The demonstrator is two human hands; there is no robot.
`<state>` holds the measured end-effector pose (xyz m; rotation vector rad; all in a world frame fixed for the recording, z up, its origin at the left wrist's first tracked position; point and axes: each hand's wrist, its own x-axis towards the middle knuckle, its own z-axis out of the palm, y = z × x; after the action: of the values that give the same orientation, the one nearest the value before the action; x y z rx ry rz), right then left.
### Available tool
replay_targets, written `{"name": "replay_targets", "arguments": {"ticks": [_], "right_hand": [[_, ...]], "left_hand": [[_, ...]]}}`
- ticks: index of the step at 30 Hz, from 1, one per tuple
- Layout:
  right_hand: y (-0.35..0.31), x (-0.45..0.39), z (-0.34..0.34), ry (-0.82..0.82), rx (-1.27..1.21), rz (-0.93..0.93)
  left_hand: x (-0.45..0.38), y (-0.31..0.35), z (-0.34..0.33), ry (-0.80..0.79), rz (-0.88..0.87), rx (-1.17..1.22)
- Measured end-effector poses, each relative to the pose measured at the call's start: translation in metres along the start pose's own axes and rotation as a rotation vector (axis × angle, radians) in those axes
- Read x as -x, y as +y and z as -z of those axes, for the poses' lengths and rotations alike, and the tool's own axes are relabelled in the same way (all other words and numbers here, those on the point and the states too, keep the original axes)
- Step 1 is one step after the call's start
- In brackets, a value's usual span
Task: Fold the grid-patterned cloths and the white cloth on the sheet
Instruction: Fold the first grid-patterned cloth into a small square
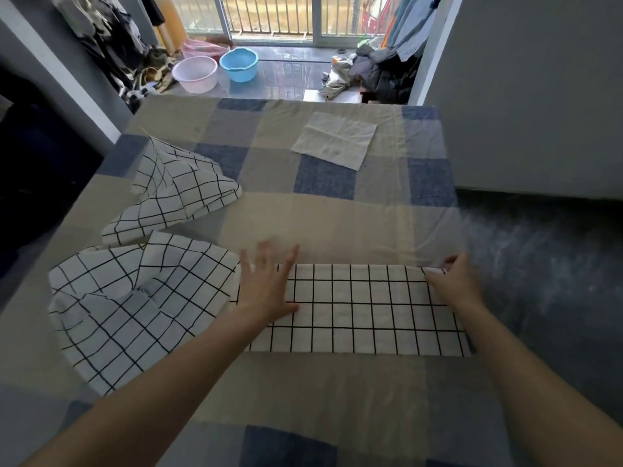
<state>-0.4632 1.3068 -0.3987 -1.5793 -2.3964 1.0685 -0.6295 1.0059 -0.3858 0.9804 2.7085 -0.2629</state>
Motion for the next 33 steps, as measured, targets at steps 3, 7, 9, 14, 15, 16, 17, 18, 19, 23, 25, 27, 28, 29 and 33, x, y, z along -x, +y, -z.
{"name": "replay_targets", "arguments": {"ticks": [3,7,9,14,15,16,17,18,19,23,25,27,28,29,33], "right_hand": [[-0.014,0.015,0.011,-0.064,-0.160,0.044],[-0.050,0.053,0.035,-0.247,-0.210,0.283],[-0.071,0.074,0.052,-0.369,-0.190,0.402],[-0.104,0.113,0.089,-0.604,-0.184,0.570],[-0.108,0.118,0.095,-0.607,-0.188,0.602],[-0.111,0.121,0.101,-0.601,-0.194,0.634],[-0.115,0.124,0.107,-0.593,-0.197,0.667],[-0.118,0.127,0.112,-0.589,-0.199,0.695],[-0.120,0.130,0.117,-0.589,-0.202,0.715],[-0.128,0.145,0.125,-0.651,-0.179,0.769],[-0.129,0.154,0.121,-0.699,-0.139,0.774],[-0.126,0.163,0.111,-0.714,-0.127,0.770],[-0.123,0.167,0.104,-0.718,-0.114,0.778],[-0.118,0.172,0.096,-0.726,-0.092,0.791],[-0.100,0.191,0.071,-0.785,0.001,0.819]], "left_hand": [[0.000,0.025,0.008,0.027,-0.142,0.180],[-0.009,0.047,0.025,0.008,-0.200,0.470],[-0.015,0.055,0.037,0.010,-0.273,0.499],[-0.029,0.064,0.059,-0.004,-0.287,0.399],[-0.031,0.063,0.062,0.002,-0.276,0.371],[-0.034,0.062,0.064,0.012,-0.267,0.347],[-0.037,0.060,0.068,0.030,-0.271,0.329],[-0.040,0.059,0.072,0.050,-0.283,0.325],[-0.042,0.059,0.076,0.071,-0.294,0.339],[-0.044,0.059,0.102,0.163,-0.322,0.451],[-0.039,0.058,0.117,0.231,-0.323,0.486],[-0.033,0.057,0.130,0.284,-0.340,0.540],[-0.031,0.055,0.135,0.283,-0.355,0.585],[-0.027,0.054,0.138,0.264,-0.371,0.635],[-0.016,0.051,0.145,0.006,-0.292,0.949]]}}
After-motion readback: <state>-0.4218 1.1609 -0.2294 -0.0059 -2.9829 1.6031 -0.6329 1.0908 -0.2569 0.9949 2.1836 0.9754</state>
